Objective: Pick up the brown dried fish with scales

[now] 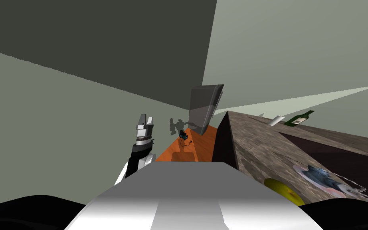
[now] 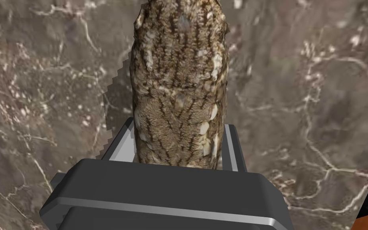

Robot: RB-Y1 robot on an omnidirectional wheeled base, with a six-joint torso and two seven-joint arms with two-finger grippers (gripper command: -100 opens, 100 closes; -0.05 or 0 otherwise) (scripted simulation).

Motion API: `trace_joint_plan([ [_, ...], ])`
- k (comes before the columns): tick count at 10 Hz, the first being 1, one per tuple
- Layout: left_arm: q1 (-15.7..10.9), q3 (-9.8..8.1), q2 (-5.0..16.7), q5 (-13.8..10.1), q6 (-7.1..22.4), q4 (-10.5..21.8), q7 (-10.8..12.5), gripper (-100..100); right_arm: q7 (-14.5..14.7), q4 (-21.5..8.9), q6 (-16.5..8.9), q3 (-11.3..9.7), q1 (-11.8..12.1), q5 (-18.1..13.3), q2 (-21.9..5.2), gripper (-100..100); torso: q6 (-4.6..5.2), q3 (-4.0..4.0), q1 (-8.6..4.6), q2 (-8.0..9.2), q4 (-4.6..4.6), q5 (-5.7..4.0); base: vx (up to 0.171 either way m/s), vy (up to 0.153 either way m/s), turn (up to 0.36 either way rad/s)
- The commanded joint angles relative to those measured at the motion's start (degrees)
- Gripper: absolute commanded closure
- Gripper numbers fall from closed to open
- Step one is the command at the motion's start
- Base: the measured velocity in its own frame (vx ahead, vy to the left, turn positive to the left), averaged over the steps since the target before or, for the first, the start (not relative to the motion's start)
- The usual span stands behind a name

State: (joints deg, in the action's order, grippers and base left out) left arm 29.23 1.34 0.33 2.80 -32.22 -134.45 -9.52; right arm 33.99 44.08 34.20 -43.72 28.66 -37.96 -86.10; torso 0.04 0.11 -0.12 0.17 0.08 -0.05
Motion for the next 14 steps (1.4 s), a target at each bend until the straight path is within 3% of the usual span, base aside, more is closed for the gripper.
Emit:
trace_joint_plan([
  [1, 0.00, 0.00, 0.00, 0.00, 0.00, 0.00, 0.00, 0, 0.00, 0.00, 0.00, 0.00, 0.00, 0.00, 0.00, 100, 0.00, 0.00, 0.00, 0.00, 0.00, 0.00, 0.000, 0.000, 0.000],
  [2, 0.00, 0.00, 0.00, 0.00, 0.00, 0.00, 0.00, 0, 0.00, 0.00, 0.00, 0.00, 0.00, 0.00, 0.00, 0, 0.00, 0.00, 0.01, 0.00, 0.00, 0.01, 0.000, 0.000, 0.000],
  [3, 0.00, 0.00, 0.00, 0.00, 0.00, 0.00, 0.00, 0, 1.65, -1.27, 0.65, -2.27, -0.57, 2.35, 0.04, 100, 0.01, 0.00, 0.02, 0.00, 0.00, 0.01, 0.004, 0.010, 0.063],
  [4, 0.00, 0.00, 0.00, 0.00, 0.00, 0.00, 0.00, 0, 3.35, -2.84, 1.43, -4.22, -1.05, 4.00, 0.28, 100, -0.04, -0.02, 0.04, -0.03, -0.02, 0.01, 0.006, 0.023, 0.089],
  [5, 0.00, 0.00, 0.00, 0.00, 0.00, 0.00, 0.00, 0, 3.73, -2.84, 1.43, -4.87, -1.05, 5.81, 0.28, 100, -0.02, -0.05, 0.08, -0.04, -0.05, 0.03, 0.003, 0.018, 0.027],
  [6, 0.00, 0.00, 0.00, 0.00, 0.00, 0.00, 0.00, 0, 5.81, -4.41, 2.22, -7.13, -1.54, 7.43, 0.51, 100, -0.01, -0.05, 0.10, -0.05, -0.05, 0.02, 0.004, 0.018, 0.052],
  [8, 0.00, 0.00, 0.00, 0.00, 0.00, 0.00, 0.00, 0, 5.81, -4.41, 2.22, -7.46, -1.54, 9.80, 0.51, 100, 0.03, -0.05, 0.07, -0.04, -0.06, 0.02, 0.002, 0.006, 0.010],
  [9, 0.00, 0.00, 0.00, 0.00, 0.00, 0.00, 0.00, 0, 7.89, -5.98, 3.00, -10.06, -2.02, 11.92, 0.74, 100, 0.03, -0.03, 0.06, -0.03, -0.04, 0.02, 0.003, 0.012, 0.050],
  [10, 0.00, 0.00, 0.00, 0.00, 0.00, 0.00, 0.00, 0, 7.89, -5.98, 3.00, -10.06, -2.02, 13.28, 0.74, 100, 0.02, -0.03, 0.07, -0.02, -0.04, 0.03, 0.003, 0.011, 0.034],
  [11, 0.00, 0.00, 0.00, 0.00, 0.00, 0.00, 0.00, 0, 9.97, -7.55, 3.78, -12.66, -2.51, 14.96, 0.97, 100, 0.03, -0.03, 0.09, -0.03, -0.03, 0.05, 0.005, 0.017, 0.058],
  [12, 0.00, 0.00, 0.00, 0.00, 0.00, 0.00, 0.00, 0, 9.97, -7.55, 3.78, -12.66, -2.51, 16.97, 0.97, 100, 0.04, -0.03, 0.13, -0.02, -0.04, 0.09, 0.003, 0.011, 0.017],
  [13, 0.00, 0.00, 0.00, 0.00, 0.00, 0.00, 0.00, 0, 12.05, -9.11, 4.56, -15.09, -2.99, 18.71, 1.20, 100, 0.03, -0.02, 0.13, -0.02, -0.02, 0.08, 0.002, 0.017, 0.043],
  [14, 0.00, 0.00, 0.00, 0.00, 0.00, 0.00, 0.00, 0, 12.05, -9.11, 4.56, -15.25, -2.99, 20.39, 1.20, 100, 0.02, -0.02, 0.15, -0.01, -0.03, 0.09, 0.003, 0.014, 0.028],
])
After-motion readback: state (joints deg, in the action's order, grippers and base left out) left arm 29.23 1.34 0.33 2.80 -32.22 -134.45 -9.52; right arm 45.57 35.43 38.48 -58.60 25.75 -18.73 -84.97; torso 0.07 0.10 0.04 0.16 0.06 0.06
